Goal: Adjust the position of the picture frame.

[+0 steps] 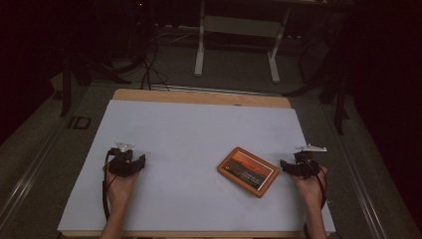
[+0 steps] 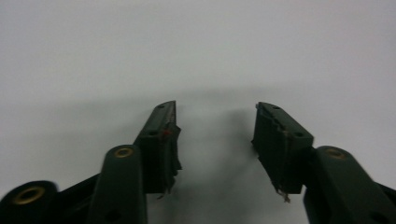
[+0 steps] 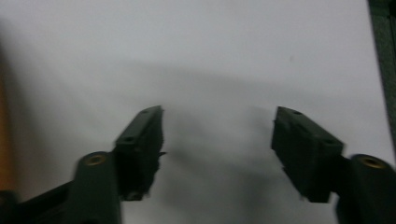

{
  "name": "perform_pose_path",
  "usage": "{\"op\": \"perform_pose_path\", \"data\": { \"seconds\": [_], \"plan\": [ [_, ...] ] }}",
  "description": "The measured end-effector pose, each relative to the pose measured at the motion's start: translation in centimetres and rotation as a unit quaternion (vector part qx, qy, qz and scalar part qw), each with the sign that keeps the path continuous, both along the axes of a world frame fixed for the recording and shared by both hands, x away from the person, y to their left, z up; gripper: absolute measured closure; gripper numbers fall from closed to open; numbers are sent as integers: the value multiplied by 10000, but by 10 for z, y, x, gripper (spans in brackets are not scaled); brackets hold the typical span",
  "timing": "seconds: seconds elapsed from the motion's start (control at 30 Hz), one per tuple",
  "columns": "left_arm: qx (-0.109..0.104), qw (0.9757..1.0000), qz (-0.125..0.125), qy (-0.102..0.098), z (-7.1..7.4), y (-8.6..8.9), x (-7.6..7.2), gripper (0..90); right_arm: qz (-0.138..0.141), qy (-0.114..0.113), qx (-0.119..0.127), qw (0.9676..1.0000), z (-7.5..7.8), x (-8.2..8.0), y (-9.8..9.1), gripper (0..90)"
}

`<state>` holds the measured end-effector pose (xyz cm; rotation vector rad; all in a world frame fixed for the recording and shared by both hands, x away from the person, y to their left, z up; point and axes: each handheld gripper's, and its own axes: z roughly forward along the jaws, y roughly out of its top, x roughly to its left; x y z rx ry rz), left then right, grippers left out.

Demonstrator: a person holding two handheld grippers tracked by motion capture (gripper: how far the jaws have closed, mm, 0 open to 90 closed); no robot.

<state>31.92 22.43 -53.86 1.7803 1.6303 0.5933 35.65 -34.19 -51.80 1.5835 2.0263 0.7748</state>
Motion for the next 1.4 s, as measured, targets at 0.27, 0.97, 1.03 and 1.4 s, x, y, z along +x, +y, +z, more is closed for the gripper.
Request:
{"op": "perform_pose_path", "data": {
  "seconds": [0.27,0.97,1.03,1.4],
  "plan": [
    [-192,9996,-188,16,6,1,-4,517,309,-177,377,9987,13,-6,5,469],
    [276,9928,-1132,-270,17,-34,-17,634,1027,-483,391,9928,39,-43,26,900],
    [277,9911,-1263,-313,18,-38,-18,679,983,-412,415,9934,36,-44,22,900],
    [-106,9805,-1918,-424,29,-55,-25,893,1127,-414,528,9914,36,-43,27,900]
  ]
}}
